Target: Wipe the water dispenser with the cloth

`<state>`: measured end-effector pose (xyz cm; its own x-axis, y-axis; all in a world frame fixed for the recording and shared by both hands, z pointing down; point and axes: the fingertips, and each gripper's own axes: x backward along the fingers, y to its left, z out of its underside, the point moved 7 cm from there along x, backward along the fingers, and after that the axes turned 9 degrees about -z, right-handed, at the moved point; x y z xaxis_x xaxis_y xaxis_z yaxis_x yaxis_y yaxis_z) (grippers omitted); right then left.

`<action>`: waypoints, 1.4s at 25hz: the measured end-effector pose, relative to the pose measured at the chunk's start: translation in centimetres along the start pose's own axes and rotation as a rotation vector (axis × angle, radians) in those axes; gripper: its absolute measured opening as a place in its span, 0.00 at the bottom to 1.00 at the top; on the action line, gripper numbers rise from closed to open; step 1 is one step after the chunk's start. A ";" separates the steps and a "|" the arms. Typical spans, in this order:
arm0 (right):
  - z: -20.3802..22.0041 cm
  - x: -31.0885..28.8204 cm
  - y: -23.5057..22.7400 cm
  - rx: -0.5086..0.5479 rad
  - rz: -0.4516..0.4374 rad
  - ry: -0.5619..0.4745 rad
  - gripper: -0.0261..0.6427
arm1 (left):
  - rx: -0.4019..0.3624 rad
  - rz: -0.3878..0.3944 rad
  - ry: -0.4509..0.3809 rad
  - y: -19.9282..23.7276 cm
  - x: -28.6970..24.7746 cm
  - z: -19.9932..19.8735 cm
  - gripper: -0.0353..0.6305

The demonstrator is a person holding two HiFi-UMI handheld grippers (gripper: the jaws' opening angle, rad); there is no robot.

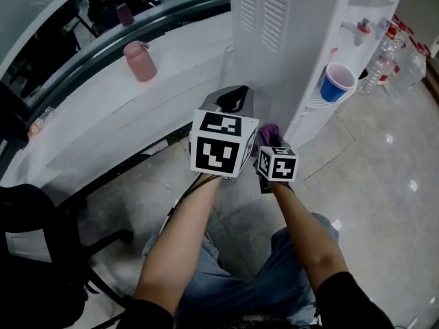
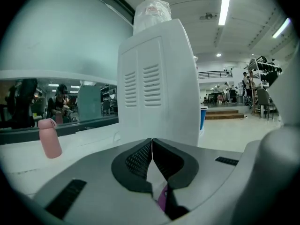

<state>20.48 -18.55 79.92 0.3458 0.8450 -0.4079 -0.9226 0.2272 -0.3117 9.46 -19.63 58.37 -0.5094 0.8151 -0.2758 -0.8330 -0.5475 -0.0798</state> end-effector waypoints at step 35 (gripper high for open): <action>-39.6 2.2 27.5 0.264 -0.313 -0.102 0.10 | 0.128 -0.286 0.139 22.9 11.1 -21.2 0.09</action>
<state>2.68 -29.58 36.46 0.6102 0.7560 -0.2369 -0.7922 0.5859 -0.1707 -10.71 -27.08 33.21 -0.2244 0.8940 -0.3878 -0.9627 -0.2652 -0.0544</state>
